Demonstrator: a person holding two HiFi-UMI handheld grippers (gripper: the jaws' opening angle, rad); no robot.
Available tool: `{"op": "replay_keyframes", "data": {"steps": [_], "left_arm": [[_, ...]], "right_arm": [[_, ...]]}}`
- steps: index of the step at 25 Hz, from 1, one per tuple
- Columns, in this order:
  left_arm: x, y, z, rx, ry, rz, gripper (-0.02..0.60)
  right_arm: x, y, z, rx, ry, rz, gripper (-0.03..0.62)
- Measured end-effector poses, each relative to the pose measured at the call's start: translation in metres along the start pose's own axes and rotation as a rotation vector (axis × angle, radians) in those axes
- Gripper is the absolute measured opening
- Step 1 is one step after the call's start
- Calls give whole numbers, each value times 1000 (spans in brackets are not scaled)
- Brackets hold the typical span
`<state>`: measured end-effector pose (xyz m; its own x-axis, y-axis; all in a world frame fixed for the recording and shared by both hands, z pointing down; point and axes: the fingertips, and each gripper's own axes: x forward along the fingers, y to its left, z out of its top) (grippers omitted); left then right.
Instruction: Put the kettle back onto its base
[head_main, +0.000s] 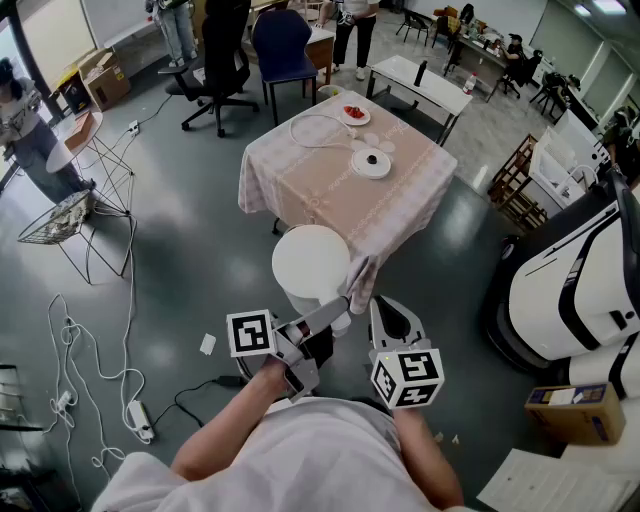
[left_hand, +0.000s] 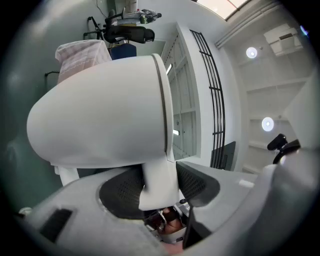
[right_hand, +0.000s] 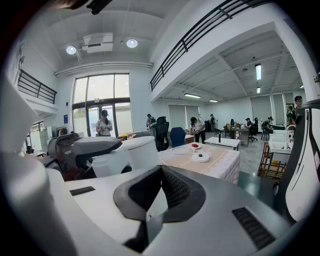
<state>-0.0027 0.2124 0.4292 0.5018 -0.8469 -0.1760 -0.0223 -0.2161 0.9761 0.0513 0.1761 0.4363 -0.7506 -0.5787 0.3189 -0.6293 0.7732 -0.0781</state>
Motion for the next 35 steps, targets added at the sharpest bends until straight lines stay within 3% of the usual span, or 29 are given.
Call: {"op": "replay_keyframes", "data": {"steps": [19,27,35], "left_arm": [[1,-1,18,-16,44,-21,207],[25,11,35,-13,34,-2,207],[78,28,65,-21,7,24,207]], "right_arm": [[15,6,3,27,-13,-8,6],[43,-16,2,40,-1,26,6],[86,-65,12,67,13,74,6]]}}
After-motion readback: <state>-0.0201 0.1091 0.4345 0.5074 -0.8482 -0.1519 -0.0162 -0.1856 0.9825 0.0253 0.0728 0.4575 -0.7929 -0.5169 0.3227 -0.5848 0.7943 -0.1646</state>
